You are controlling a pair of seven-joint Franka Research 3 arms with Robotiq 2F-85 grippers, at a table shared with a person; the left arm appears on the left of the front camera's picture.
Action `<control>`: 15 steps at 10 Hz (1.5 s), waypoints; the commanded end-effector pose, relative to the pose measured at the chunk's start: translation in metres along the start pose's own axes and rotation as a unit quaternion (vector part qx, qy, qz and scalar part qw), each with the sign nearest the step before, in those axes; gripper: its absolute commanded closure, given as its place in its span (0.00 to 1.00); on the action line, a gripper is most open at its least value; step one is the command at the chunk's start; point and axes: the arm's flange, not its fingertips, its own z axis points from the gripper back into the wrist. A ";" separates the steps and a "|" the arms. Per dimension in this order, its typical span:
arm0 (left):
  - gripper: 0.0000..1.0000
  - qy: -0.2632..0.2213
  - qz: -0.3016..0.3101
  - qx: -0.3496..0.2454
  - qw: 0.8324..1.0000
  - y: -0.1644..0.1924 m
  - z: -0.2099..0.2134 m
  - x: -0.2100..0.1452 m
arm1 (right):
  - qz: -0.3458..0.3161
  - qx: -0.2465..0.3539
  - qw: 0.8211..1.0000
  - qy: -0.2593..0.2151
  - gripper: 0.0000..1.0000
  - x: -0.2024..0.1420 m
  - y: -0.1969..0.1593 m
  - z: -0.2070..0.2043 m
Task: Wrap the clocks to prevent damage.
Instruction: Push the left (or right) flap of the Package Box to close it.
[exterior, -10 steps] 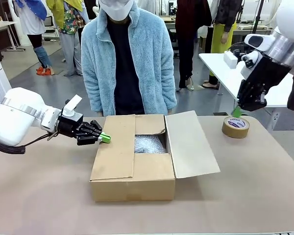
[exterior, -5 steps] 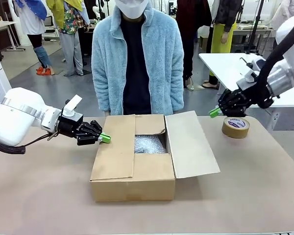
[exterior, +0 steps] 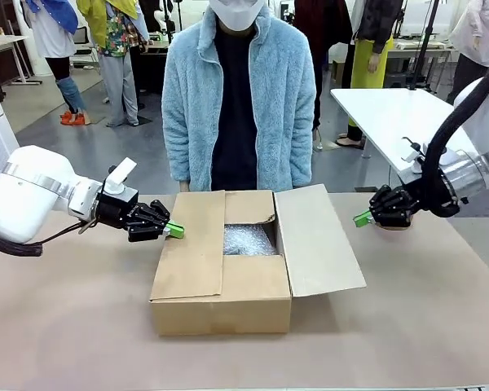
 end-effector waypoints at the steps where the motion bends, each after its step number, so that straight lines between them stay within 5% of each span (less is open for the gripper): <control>1: 0.99 0.003 0.004 0.003 1.000 0.001 -0.003 -0.004 | -0.025 0.029 0.999 0.022 0.99 0.008 0.010 -0.002; 6: 0.99 0.003 0.004 0.003 1.000 0.001 -0.003 -0.004 | -0.007 0.004 1.000 0.010 0.99 0.002 0.004 0.002; 11: 0.99 0.003 0.004 0.003 1.000 0.001 -0.003 -0.004 | -0.053 -0.006 0.998 0.028 0.99 -0.032 -0.020 -0.056; 15: 0.99 0.003 0.004 0.003 1.000 0.001 -0.003 -0.004 | -0.054 0.090 0.986 -0.128 0.99 -0.009 -0.006 -0.085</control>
